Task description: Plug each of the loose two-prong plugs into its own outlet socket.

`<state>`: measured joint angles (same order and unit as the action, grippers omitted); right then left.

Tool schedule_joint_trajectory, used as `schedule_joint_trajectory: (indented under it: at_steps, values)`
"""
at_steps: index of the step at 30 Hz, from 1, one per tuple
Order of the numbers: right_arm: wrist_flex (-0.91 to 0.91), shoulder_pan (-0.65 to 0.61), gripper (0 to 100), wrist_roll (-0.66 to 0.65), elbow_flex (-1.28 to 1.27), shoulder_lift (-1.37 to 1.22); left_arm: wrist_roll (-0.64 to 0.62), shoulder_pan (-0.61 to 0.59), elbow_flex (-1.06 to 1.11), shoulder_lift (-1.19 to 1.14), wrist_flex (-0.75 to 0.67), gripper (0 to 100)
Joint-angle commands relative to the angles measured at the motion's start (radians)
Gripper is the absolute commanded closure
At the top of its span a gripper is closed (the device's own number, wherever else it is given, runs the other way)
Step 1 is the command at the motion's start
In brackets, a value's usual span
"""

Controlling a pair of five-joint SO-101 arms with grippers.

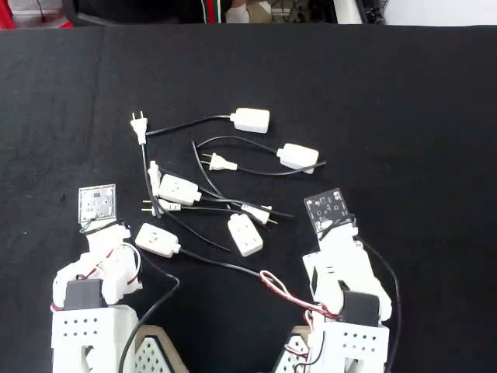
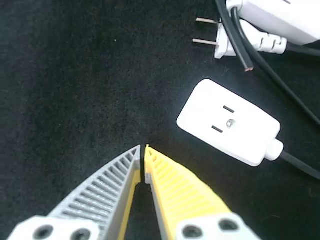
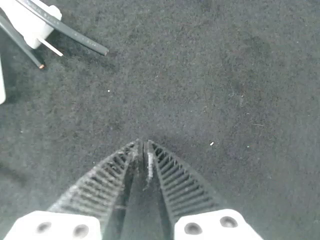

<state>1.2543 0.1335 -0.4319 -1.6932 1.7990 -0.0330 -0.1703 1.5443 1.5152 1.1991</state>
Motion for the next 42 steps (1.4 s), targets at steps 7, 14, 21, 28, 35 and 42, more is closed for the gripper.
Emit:
schedule_joint_trajectory:
  at_steps: [7, 14, 21, 28, 35, 42]
  values:
    - [0.003, 0.009, 98.5, -0.003, 0.007, 0.027, 0.006, -0.004, 0.002, 0.006, -0.02, 97]
    - [0.003, 0.009, 98.5, -0.003, 0.007, 0.027, 0.006, -0.004, 0.002, 0.006, -0.02, 97]
    - [0.003, 0.009, 98.5, -0.003, 0.007, 0.027, 0.006, -0.004, 0.002, 0.006, -0.02, 97]
    - [0.003, 0.009, 98.5, -0.003, 0.007, 0.027, 0.008, 0.001, -0.007, 0.006, -0.02, 97]
    - [0.003, 0.009, 98.5, -0.003, 0.007, 0.027, 0.005, 0.004, -0.102, 0.006, -0.044, 97]
    - [0.003, 0.009, 98.5, -0.003, 0.007, 0.027, -0.081, 0.005, -0.305, -0.006, -0.005, 80]
